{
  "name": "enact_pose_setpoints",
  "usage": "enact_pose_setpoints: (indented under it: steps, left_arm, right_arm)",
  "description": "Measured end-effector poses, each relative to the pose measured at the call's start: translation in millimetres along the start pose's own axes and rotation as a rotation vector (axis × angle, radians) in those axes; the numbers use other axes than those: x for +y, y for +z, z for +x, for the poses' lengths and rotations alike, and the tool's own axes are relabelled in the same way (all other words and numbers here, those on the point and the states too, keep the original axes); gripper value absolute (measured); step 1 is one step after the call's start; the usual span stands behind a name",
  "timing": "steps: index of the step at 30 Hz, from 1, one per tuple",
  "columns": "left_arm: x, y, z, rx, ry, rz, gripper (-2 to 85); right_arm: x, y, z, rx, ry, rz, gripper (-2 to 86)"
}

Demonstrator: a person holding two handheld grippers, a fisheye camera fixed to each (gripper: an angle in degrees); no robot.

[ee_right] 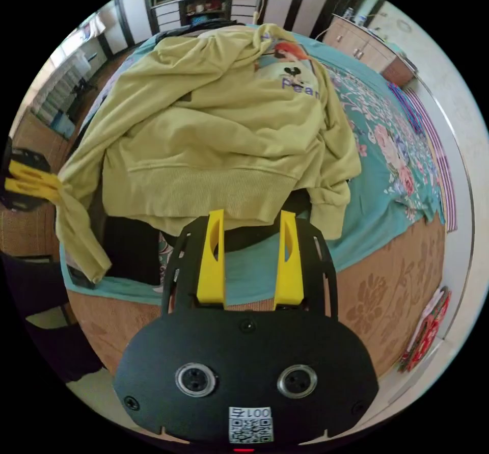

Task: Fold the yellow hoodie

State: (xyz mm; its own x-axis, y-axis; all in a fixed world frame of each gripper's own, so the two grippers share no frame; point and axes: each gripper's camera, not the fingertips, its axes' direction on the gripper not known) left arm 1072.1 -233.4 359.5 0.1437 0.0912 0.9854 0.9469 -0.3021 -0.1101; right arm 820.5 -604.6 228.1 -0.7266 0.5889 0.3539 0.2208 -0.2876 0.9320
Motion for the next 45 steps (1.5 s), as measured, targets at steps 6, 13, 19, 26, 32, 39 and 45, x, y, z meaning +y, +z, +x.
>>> enact_pose_setpoints:
  steps: [6, 13, 19, 26, 32, 39, 45]
  left_arm:
    - [87, -35, -126, -0.048, -0.104, -0.009, -0.9]
    - [158, -45, -278, -0.310, -0.437, -0.076, 0.8]
    - [153, -51, -274, -0.055, -0.181, 0.149, 10.1]
    - [125, -1, -324, -0.132, -0.221, 0.206, 12.2]
    - [150, -49, -405, -0.043, -0.323, 0.345, 0.6]
    - [242, -244, -502, 0.292, -0.075, 0.628, -0.9]
    - [246, -358, -544, 0.433, 0.214, 0.734, -0.9]
  right_arm:
    - [15, -32, 17, 0.001, 0.006, -0.007, 13.7]
    - [2, -35, 19, 0.049, -0.051, -0.016, 10.1]
    - [22, -89, 50, -0.123, 0.137, 0.228, 2.6]
    - [65, -169, 89, -0.515, 0.262, 0.486, 1.5]
    - [117, -254, 106, -0.652, 0.393, 0.671, 1.4]
    - [192, -399, 117, -0.661, 0.354, 0.769, 2.3]
    - [272, -459, 61, -0.635, 0.345, 0.670, 8.0]
